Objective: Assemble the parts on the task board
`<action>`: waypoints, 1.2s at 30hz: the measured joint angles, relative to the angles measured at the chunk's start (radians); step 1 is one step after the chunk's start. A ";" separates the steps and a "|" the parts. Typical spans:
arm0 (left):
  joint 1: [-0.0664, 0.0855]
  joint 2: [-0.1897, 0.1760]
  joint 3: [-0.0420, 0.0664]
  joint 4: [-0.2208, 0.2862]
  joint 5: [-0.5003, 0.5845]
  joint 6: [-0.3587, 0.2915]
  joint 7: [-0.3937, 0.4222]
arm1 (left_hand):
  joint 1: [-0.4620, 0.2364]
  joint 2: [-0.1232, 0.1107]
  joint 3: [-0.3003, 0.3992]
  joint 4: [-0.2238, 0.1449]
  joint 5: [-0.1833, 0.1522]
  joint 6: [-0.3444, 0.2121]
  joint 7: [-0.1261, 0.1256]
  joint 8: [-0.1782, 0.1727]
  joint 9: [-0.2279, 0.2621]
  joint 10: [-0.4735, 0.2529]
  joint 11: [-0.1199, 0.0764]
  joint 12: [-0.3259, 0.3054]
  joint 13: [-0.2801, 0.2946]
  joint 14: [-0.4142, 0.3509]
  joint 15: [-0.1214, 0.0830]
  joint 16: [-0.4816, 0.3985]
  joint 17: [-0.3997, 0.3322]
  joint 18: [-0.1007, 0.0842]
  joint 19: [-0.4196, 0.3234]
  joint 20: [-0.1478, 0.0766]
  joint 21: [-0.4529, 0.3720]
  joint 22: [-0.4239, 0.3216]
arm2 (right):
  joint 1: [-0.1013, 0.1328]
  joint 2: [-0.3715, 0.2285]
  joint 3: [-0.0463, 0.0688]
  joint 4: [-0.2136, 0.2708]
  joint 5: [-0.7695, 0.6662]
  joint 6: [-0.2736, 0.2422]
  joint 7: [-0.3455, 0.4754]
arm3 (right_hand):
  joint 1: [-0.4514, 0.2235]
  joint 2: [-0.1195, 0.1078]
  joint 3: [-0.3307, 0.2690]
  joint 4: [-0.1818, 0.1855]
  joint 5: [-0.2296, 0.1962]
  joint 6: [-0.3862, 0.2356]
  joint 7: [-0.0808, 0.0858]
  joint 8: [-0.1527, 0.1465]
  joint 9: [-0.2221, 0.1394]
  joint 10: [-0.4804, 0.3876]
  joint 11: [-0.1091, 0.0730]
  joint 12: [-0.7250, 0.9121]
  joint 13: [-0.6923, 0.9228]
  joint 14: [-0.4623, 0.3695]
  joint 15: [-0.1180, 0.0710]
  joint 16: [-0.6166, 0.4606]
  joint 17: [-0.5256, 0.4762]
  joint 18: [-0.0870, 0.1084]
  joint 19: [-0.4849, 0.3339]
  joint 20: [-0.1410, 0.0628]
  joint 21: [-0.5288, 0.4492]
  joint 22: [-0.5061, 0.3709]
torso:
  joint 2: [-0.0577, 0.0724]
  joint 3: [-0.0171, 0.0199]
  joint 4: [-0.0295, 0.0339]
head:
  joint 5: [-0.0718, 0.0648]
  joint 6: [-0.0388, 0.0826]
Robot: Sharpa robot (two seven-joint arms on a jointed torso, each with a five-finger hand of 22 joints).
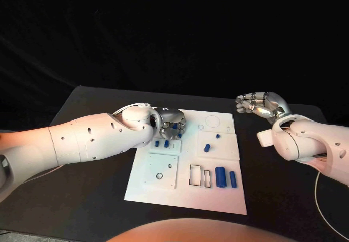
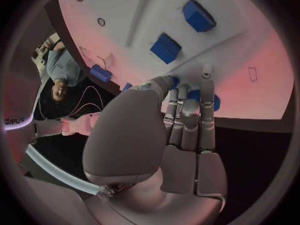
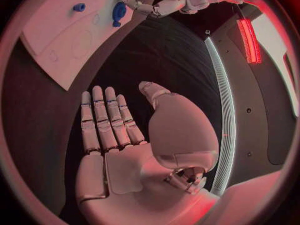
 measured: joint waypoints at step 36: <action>-0.008 0.011 0.001 -0.011 0.007 -0.020 0.001 | 0.007 0.026 0.062 -0.043 0.000 0.070 -0.013 -0.001 -0.003 0.084 -0.020 -0.016 -0.007 0.060 -0.027 0.047 0.080 0.000 0.063 -0.016 0.100 0.121 | -0.002 0.003 0.000 -0.001 -0.001 0.005 0.000 | 0.000 0.000 0.000 0.000 0.000 0.000 0.000 0.000 0.001 0.000 0.000 0.000 0.000 0.000 0.000 0.000 -0.001 0.000 0.000 0.000 0.000 0.000 | 0.000 0.0006 0.0003 | -0.003 -0.004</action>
